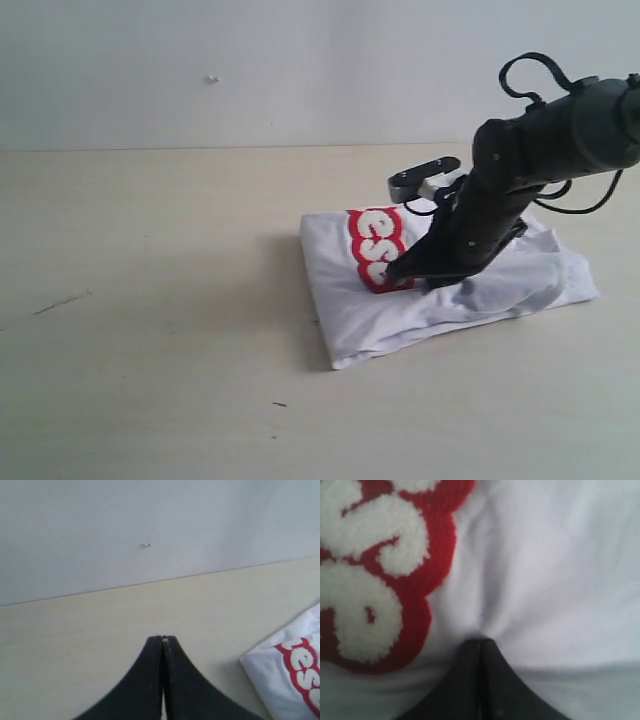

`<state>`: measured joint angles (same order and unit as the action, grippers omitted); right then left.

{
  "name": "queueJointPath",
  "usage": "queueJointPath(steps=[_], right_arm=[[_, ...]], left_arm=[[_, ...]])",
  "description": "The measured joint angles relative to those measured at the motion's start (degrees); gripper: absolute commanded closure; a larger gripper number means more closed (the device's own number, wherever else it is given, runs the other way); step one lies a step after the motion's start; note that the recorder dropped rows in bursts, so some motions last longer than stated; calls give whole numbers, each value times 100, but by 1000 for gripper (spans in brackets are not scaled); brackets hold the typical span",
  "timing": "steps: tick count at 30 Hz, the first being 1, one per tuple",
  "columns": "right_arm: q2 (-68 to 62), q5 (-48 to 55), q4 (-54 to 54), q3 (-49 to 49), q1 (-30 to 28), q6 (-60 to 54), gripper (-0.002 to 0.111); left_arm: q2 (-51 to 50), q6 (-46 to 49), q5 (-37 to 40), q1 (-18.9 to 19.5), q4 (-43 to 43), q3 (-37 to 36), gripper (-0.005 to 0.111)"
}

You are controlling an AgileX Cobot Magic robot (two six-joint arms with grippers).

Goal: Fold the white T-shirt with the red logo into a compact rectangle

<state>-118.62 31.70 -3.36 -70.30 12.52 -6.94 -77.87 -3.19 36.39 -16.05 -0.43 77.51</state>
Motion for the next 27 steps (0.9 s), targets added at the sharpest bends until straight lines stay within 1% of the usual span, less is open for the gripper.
queueJointPath(steps=[6,10,14,18,21,23,26,27], right_arm=[[-12,-93,-376,0,718,-36,108],[-136,-150,-444,-157,951,181,108],[-295,-117,-768,-433,1182,216,108],[-380,1,-868,-680,1434,241,108],[-316,158,-894,-711,1491,349,107],[-168,278,-751,-698,1491,447,102],[264,330,-389,-590,1435,739,90],[440,330,-260,-529,1372,855,85]], left_arm=[[0,0,0,0,0,0,107],[0,0,34,0,-51,0,107],[0,0,57,0,-90,0,107],[0,0,71,0,-104,0,107],[0,0,76,0,-104,0,107],[0,0,76,0,-104,0,107],[0,0,86,0,-112,0,107],[0,0,85,0,-112,0,107]])
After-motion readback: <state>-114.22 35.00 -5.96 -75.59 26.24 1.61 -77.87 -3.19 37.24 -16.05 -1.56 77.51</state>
